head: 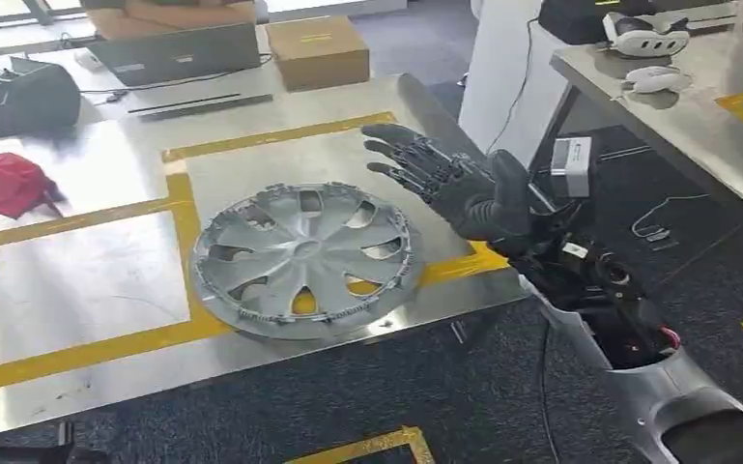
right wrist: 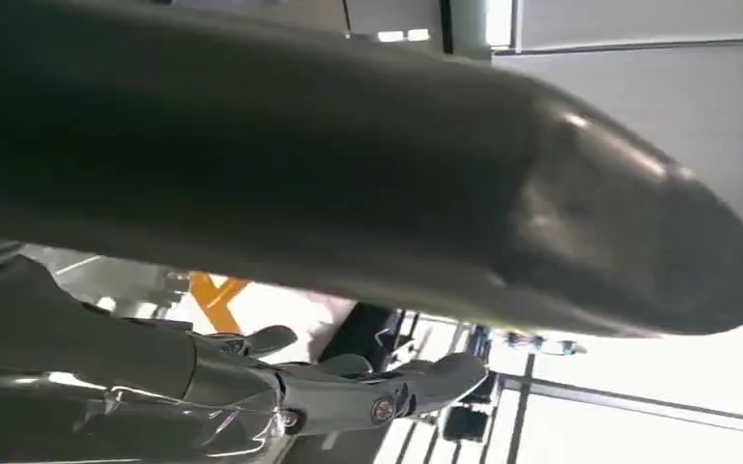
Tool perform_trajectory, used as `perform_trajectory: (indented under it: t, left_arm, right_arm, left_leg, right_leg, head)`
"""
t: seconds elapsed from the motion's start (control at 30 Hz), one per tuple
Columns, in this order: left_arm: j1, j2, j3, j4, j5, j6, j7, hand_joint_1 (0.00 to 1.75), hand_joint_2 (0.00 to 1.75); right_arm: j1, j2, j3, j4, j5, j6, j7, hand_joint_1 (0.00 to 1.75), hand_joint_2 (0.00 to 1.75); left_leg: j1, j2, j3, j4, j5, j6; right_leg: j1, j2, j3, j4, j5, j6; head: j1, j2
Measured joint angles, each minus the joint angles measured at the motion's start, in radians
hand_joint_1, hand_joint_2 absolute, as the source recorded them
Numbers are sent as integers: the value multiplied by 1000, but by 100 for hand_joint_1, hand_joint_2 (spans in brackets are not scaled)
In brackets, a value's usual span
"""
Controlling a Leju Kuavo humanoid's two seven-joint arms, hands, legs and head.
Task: Take the parts from the cabinet and place them on the table.
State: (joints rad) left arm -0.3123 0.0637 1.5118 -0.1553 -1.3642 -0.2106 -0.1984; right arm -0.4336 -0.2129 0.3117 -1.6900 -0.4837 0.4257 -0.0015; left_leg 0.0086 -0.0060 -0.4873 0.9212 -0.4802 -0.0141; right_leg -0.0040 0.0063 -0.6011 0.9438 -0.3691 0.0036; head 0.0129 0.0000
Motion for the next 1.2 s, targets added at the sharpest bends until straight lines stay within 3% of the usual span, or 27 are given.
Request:
perform_trajectory:
  t: [0.07,0.13,0.17,0.2,0.27,0.3,0.33,0.37,0.43,0.47,0.5,0.57,0.63,0.67,0.7,0.77,0.8,0.83,0.87,0.9,0.93,0.97,1.0,1.03,1.13,1.17,1.2]
  left_arm:
    - [1,0,0,0,0,1,0,0,0]
    - [7,0,0,0,0,1,0,0,0]
    - [5,-4,0,0,0,0,0,0,0]
    - [4,-4,0,0,0,0,0,0,0]
    - [6,-5,0,0,0,0,1,0,0]
    - [7,-5,0,0,0,0,1,0,0]
    - [9,-5,0,0,0,0,1,0,0]
    - [10,-5,0,0,0,-1,1,0,0]
    - [10,-6,0,0,0,-2,0,0,0]
    - [10,-6,0,0,0,-2,0,0,0]
    - [10,-7,0,0,0,-2,0,0,0]
    - [9,-7,0,0,0,-2,-2,0,0]
    - [11,-7,0,0,0,-2,-2,0,0]
    - [11,-7,0,0,0,-3,-2,0,0]
    - [11,-8,0,0,0,-3,-2,0,0]
    - [11,-5,0,0,0,-5,-4,0,0]
    - [12,-5,0,0,0,-6,-5,0,0]
    - [14,-5,0,0,-1,-8,-5,0,0]
    - [15,-5,0,0,-2,-8,-5,0,0]
    - [14,-5,0,0,-3,-8,-5,0,0]
    - [14,-3,0,0,-3,-8,-5,0,0]
    - [14,-3,0,0,-3,-8,-5,0,0]
    - [12,-4,0,0,-3,-8,-5,0,0]
    - [12,-2,0,0,-3,-8,-6,0,0]
    - [19,-3,0,0,-3,-8,-6,0,0]
    - [19,-4,0,0,-3,-8,-6,0,0]
    - [17,-4,0,0,-3,-8,-6,0,0]
  right_arm:
    - [0,0,1,5,0,0,-1,0,0]
    - [-1,2,1,8,0,1,-3,0,0]
    - [-1,2,0,10,0,1,-3,0,0]
    - [-3,2,0,11,0,1,-3,0,0]
    - [-3,2,1,19,0,1,-3,0,0]
    - [-2,2,1,23,0,1,-3,0,0]
    - [-1,2,1,25,1,1,-3,0,0]
    - [0,2,1,28,1,1,-3,0,0]
    - [-1,2,1,32,2,1,-4,0,0]
    - [-2,2,0,32,5,1,-4,0,0]
    - [-4,2,1,32,6,1,-3,0,0]
    - [-3,2,0,33,6,0,-4,0,0]
    - [-3,2,0,34,6,0,-4,0,0]
    - [-5,3,1,35,7,0,-3,0,0]
    - [-4,6,2,35,11,0,-2,0,0]
    - [-1,7,2,36,20,-3,1,0,0]
    - [0,7,2,36,20,-3,1,0,0]
    - [1,8,2,38,21,-6,2,0,0]
    - [3,8,3,38,23,-6,4,0,0]
    - [5,8,3,38,23,-6,6,0,0]
    - [5,8,2,38,23,-6,7,0,0]
    - [5,8,2,38,23,-6,7,0,0]
    - [5,8,0,35,23,-6,7,0,0]
    - [3,8,0,32,23,-7,7,0,0]
    - [7,8,1,32,23,-8,8,0,0]
    - [9,8,1,32,23,-8,8,0,0]
    - [10,8,0,32,22,-7,8,0,0]
  left_leg:
    - [-3,0,-10,12,9,8]
    - [-1,0,-18,9,24,22]
    - [5,3,-23,5,34,28]
    - [3,5,-35,5,43,30]
    - [1,7,-58,6,60,36]
    - [-2,7,-70,6,69,38]
    - [-5,7,-83,8,78,38]
    - [-7,7,-94,9,86,38]
    - [-11,6,-112,11,100,36]
    - [-11,6,-115,12,106,34]
    - [-17,5,-121,13,113,29]
    - [-11,6,-123,8,131,17]
    - [-14,5,-128,4,147,5]
    - [-9,3,-135,18,120,1]
    - [-8,3,-155,61,65,-6]
    - [-2,3,-214,234,-60,-17]
    - [0,3,-234,311,-92,-22]
    - [4,3,-238,353,-89,-26]
    - [7,3,-223,353,-59,-28]
    - [10,4,-186,310,-16,-31]
    - [13,4,-128,228,21,-33]
    - [17,3,-63,135,31,-36]
    - [17,1,2,44,13,-38]
    - [12,-5,20,-4,-5,-22]
    - [6,-3,3,14,5,-6]
    - [13,0,-5,6,14,8]
    - [12,3,-10,7,22,21]
  right_leg:
    - [-4,-3,-2,-3,13,11]
    - [-2,-2,-4,-7,26,26]
    - [-6,-2,-11,1,15,29]
    - [-7,-3,-32,46,-44,32]
    - [-6,-3,-85,227,-175,35]
    - [-6,-3,-99,299,-206,35]
    - [-6,-3,-94,333,-206,33]
    - [-5,-3,-66,316,-182,29]
    - [-1,-3,48,168,-118,16]
    - [5,-3,117,70,-108,4]
    - [9,-5,162,-7,-130,-3]
    - [15,-4,161,-25,-119,-3]
    - [10,-6,151,-35,-104,-14]
    - [3,-15,148,-40,-91,-18]
    - [2,-13,134,-41,-82,-28]
    - [2,-14,103,-40,-59,-31]
    - [2,-14,87,-38,-47,-30]
    - [1,-14,72,-37,-37,-29]
    - [0,-13,58,-36,-27,-26]
    - [-1,-13,44,-35,-18,-22]
    - [-4,-12,31,-30,-10,-16]
    - [-5,-11,23,-23,-5,-10]
    - [1,-11,10,-15,-3,-5]
    - [1,-12,4,-9,4,1]
    - [0,-10,1,-13,26,20]
    - [-1,-10,-4,-10,25,24]
    - [-5,-10,-17,19,-20,29]
  head:
    - [12,0]
    - [14,0]
    - [15,0]
    - [16,0]
    - [36,0]
    - [41,0]
    - [47,0]
    - [50,0]
    - [61,0]
    - [66,0]
    - [71,0]
    - [65,0]
    - [80,0]
    - [77,0]
    - [68,0]
    - [50,0]
    - [48,0]
    - [45,0]
    - [44,0]
    - [40,0]
    - [40,0]
    - [37,0]
    - [30,0]
    - [29,0]
    - [37,0]
    - [35,0]
    - [36,0]
